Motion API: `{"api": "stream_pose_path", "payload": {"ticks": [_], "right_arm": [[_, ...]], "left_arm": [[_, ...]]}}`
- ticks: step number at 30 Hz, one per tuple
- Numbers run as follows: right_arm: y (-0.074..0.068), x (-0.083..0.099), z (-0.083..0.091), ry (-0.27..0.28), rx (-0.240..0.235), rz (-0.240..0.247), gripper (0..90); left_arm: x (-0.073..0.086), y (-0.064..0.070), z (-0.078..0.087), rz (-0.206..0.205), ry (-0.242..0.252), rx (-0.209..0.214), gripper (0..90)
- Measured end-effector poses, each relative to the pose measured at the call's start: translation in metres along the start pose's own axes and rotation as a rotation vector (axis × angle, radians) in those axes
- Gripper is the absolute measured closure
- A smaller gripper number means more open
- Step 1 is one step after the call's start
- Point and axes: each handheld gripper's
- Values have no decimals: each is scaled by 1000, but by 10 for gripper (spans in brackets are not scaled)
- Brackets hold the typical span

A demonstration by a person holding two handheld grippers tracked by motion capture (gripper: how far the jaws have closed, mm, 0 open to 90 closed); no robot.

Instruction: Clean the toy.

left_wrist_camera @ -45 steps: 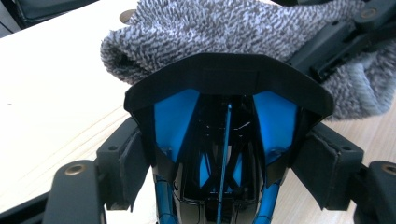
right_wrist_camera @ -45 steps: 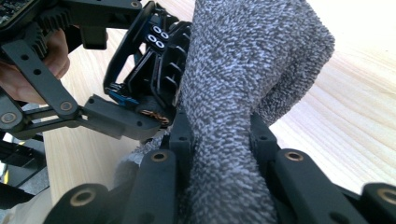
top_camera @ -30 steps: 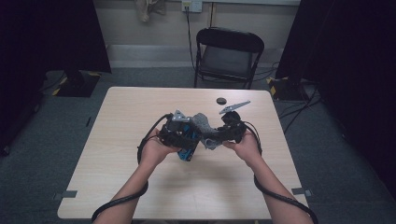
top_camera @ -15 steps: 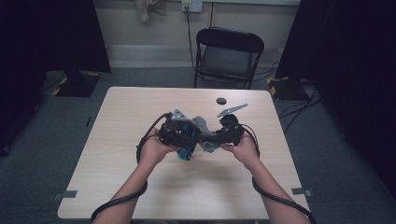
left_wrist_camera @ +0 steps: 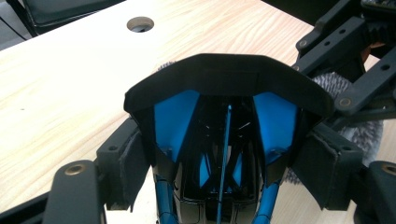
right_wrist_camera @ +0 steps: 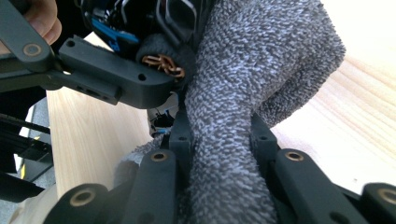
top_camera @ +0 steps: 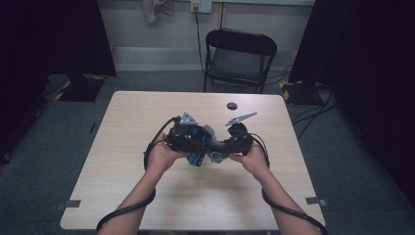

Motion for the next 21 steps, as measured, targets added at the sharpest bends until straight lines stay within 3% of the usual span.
{"api": "stream_pose_path", "payload": {"ticks": [21], "right_arm": [[-7, 9, -15, -25, -20, 6, 706]], "left_arm": [[-2, -1, 6, -2, 4, -2, 254]]}}
Point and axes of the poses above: each handheld gripper's, and its own axes: z roughly backward along the jaws, x roughly out of its underside, y roughly to its right, and after that the axes turned 12 degrees about x, right-handed
